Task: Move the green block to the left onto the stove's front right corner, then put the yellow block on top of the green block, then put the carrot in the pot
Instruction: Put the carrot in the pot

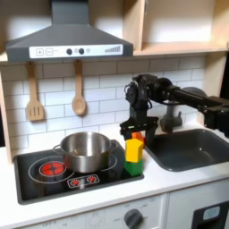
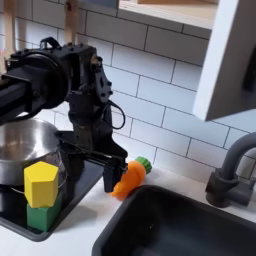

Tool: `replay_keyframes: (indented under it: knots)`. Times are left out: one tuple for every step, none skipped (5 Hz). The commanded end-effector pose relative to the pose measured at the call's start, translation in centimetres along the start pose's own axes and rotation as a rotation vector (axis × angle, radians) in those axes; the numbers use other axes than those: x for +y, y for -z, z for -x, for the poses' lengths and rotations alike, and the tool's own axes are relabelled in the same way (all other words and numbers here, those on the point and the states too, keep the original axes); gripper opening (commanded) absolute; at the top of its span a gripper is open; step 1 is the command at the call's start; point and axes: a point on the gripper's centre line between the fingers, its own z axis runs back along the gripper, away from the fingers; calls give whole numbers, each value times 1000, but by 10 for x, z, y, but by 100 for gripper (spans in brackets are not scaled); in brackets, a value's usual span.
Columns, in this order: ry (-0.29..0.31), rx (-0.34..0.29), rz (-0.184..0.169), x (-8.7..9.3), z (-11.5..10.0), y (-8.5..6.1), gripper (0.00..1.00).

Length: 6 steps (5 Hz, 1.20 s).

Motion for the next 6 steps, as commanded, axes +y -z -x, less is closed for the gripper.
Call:
replay_keyframes:
  knots:
    - [-2,4,3,-15,-11,9,100]
    - [-10,15,-5,-21,-15,15,100]
    - [-16,20,-16,-25,-21,21,100]
    - [-42,27,-26,-26,-31,29,100]
    - [-56,29,-34,-26,-41,35,100]
    - [-71,32,-38,-22,-49,37,100]
